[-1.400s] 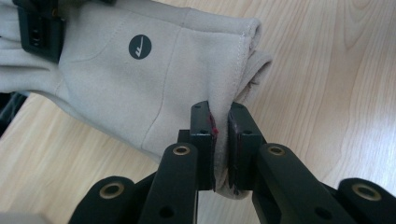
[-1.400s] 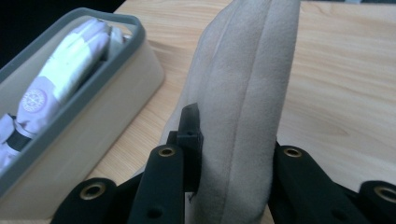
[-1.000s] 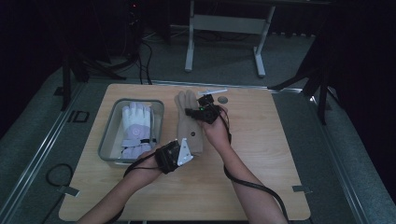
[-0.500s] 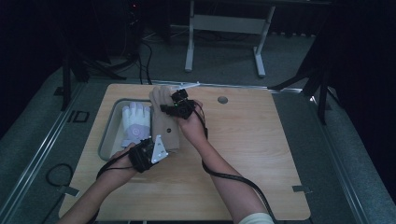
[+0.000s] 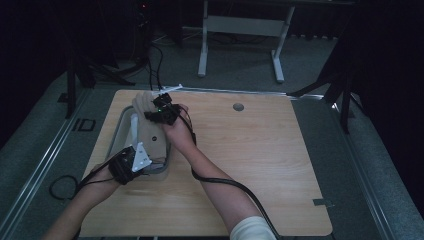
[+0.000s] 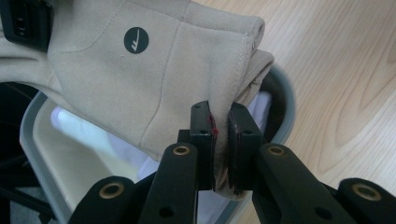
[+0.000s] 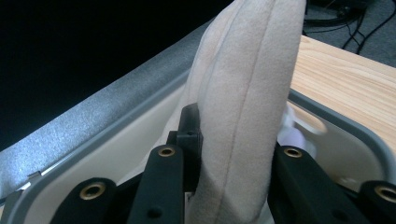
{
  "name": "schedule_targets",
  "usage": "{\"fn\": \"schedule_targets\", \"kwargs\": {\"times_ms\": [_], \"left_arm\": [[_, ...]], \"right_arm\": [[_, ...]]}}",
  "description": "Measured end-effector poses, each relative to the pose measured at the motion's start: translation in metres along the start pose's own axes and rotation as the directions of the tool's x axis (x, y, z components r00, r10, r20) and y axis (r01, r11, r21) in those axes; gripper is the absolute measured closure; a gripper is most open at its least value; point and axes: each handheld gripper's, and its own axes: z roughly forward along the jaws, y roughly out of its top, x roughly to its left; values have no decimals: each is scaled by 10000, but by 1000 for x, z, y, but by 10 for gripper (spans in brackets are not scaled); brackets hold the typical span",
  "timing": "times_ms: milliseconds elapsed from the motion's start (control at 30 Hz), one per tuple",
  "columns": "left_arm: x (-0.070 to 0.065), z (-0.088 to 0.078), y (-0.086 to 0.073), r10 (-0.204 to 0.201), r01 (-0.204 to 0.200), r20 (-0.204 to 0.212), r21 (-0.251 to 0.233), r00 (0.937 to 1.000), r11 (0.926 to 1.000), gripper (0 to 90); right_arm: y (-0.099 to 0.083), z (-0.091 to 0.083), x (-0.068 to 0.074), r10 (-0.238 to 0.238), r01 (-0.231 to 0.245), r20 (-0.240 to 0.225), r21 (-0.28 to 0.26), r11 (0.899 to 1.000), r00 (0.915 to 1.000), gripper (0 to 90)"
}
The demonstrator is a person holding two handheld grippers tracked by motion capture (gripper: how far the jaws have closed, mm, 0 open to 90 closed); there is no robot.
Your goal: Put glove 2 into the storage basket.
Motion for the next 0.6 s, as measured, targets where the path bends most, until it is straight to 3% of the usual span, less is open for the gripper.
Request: {"fn": "schedule_targets", "kwargs": {"times_ms": [167, 400, 600], "left_arm": [[4, 1, -9, -222, 222, 67, 88, 9997, 9997, 829], [5, 9, -18, -389, 380, 228, 377, 9990, 9986, 828], [7, 16, -18, -590, 562, 555, 511, 9967, 9971, 827]], "right_arm": [[-2, 15, 4, 92, -91, -102, 101, 9999, 9999, 727], [-20, 38, -4, 55, -62, 107, 673, 9977, 9999, 721], [-23, 43, -2, -444, 412, 338, 909, 9950, 9984, 710]]}}
